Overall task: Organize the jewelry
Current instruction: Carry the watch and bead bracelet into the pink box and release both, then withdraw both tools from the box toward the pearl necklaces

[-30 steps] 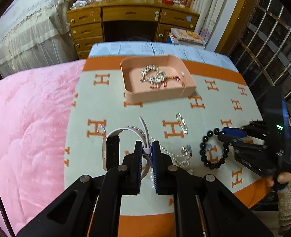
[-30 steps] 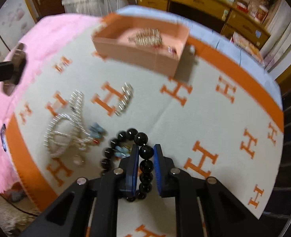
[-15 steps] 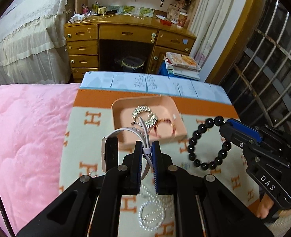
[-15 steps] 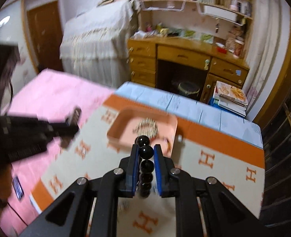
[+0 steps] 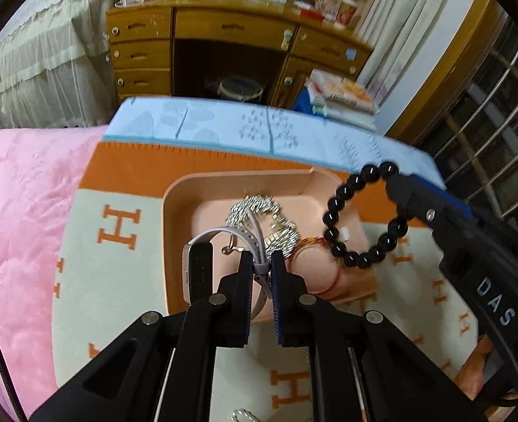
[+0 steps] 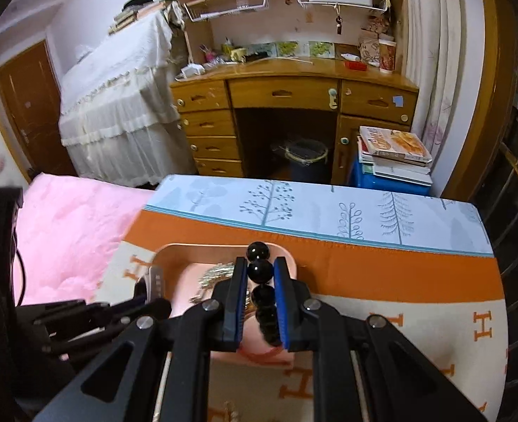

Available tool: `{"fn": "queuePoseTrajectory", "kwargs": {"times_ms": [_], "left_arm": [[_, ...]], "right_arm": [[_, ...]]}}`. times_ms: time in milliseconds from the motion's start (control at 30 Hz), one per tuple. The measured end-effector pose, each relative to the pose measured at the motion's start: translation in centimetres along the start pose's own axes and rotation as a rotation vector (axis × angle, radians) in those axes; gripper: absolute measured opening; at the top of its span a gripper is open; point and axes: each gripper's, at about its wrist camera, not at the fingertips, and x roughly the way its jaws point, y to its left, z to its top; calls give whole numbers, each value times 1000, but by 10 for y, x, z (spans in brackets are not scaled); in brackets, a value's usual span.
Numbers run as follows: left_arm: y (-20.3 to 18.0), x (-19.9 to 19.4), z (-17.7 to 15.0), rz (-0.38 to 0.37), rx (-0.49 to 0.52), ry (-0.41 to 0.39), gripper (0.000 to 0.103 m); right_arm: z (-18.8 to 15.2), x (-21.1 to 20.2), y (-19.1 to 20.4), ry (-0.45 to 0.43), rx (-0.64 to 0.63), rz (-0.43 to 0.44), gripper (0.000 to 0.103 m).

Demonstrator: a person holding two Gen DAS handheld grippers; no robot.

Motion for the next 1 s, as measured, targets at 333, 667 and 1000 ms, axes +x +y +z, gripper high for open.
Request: {"fn": "queuePoseTrajectory", "kwargs": {"times_ms": [333,667,1000], "left_arm": [[14,4,-7,-24,-21,-1,56],[23,-47,-24,-24,3,-62,56],[26,-106,-65,19,54,-100,63]], "right_arm": [[-16,25,0,88,26,67,16],[-29,-16,-6,71,57,163,16],[-76,-71,1,85,19,218,16]]}}
